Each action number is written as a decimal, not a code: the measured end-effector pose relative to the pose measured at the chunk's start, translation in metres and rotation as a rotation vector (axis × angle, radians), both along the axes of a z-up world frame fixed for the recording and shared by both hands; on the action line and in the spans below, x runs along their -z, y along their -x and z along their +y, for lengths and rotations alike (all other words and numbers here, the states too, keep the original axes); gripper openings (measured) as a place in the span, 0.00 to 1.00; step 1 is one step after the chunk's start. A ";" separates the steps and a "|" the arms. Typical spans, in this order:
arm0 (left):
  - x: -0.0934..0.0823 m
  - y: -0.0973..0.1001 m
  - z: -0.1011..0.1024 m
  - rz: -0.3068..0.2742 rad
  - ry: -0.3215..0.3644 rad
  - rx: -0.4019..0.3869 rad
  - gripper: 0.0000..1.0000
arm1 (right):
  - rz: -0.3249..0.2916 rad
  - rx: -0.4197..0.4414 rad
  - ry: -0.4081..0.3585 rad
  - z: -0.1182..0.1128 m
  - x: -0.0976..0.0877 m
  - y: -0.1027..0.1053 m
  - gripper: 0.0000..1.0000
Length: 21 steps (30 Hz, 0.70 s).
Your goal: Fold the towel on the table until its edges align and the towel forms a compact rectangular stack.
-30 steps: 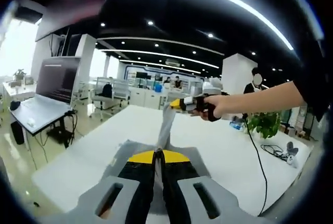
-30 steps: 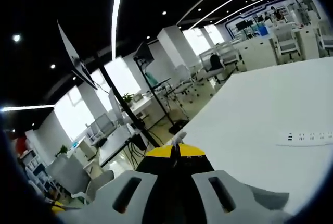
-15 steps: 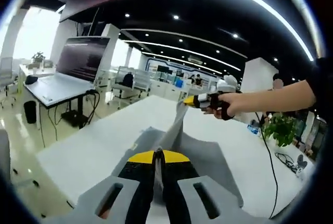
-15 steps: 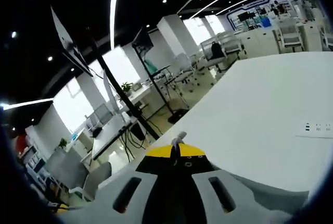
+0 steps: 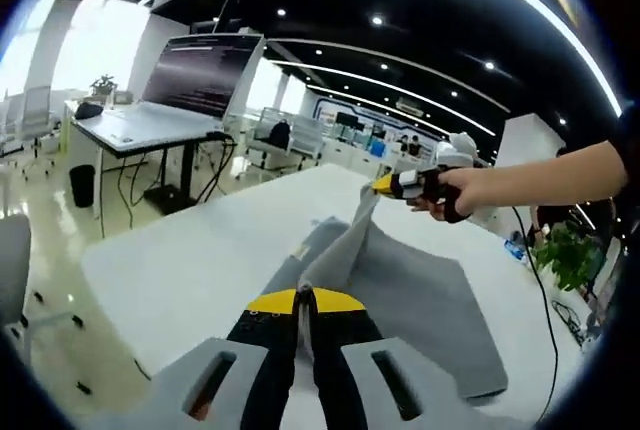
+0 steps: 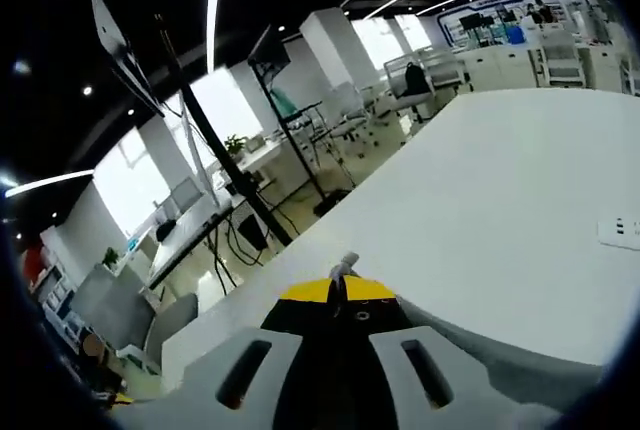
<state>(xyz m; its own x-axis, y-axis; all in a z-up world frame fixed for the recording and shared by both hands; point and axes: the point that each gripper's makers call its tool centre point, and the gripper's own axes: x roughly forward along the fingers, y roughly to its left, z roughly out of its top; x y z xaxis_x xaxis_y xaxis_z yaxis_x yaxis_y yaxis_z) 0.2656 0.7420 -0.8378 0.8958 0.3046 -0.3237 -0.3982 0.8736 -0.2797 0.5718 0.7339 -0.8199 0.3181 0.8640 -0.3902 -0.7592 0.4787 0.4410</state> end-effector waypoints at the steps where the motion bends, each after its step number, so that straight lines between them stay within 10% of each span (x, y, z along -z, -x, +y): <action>1: 0.005 0.000 0.003 0.006 0.000 -0.005 0.04 | -0.004 -0.003 0.011 0.003 0.005 0.000 0.00; 21: 0.065 0.006 0.031 0.177 0.038 -0.172 0.04 | -0.134 -0.112 0.164 0.057 0.059 0.000 0.00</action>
<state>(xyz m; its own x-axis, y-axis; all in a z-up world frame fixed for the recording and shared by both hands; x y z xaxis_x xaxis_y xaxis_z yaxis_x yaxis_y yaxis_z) 0.2594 0.7731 -0.9029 0.7601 0.4325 -0.4849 -0.5860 0.7786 -0.2242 0.5713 0.7907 -0.8789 0.2819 0.8255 -0.4890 -0.8584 0.4447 0.2559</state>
